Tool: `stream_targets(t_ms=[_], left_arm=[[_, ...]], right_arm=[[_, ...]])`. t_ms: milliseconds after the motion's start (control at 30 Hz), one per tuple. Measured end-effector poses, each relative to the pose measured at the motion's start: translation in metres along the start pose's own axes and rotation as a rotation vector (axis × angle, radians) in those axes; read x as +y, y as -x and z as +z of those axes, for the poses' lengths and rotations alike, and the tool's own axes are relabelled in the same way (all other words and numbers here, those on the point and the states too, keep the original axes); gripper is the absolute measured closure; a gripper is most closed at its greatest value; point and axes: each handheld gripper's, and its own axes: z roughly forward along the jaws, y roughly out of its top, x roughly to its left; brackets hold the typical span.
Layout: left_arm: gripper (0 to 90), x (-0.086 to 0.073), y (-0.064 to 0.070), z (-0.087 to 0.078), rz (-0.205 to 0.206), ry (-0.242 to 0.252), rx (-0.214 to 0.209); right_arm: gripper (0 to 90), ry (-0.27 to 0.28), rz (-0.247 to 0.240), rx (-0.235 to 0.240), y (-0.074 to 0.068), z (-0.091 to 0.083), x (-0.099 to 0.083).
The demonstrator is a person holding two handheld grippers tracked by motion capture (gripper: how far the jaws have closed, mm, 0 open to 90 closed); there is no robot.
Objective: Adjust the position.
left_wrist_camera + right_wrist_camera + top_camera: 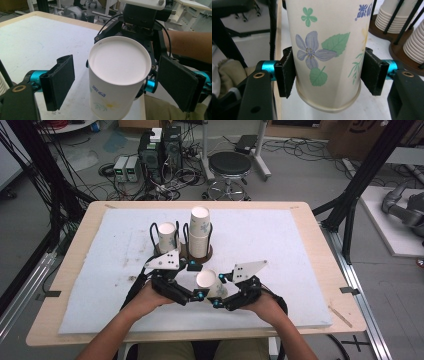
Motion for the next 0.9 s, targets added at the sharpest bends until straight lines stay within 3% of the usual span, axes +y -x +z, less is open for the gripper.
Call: stream_targets(t_ms=[433, 700, 900], left_arm=[[15.3, 0.006, -0.007, -0.017, 0.018, -0.063, -0.007], [15.3, 0.008, -0.006, -0.017, 0.028, -0.107, -0.024], [15.8, 0.009, -0.006, -0.014, 0.04, -0.145, -0.031]], right_arm=[[36.2, -0.161, -0.069, 0.005, 0.006, -0.004, 0.017], [36.2, -0.236, -0.108, 0.023, 0.007, -0.005, 0.031], [36.2, -0.345, -0.155, 0.031, 0.005, 0.0, 0.04]])
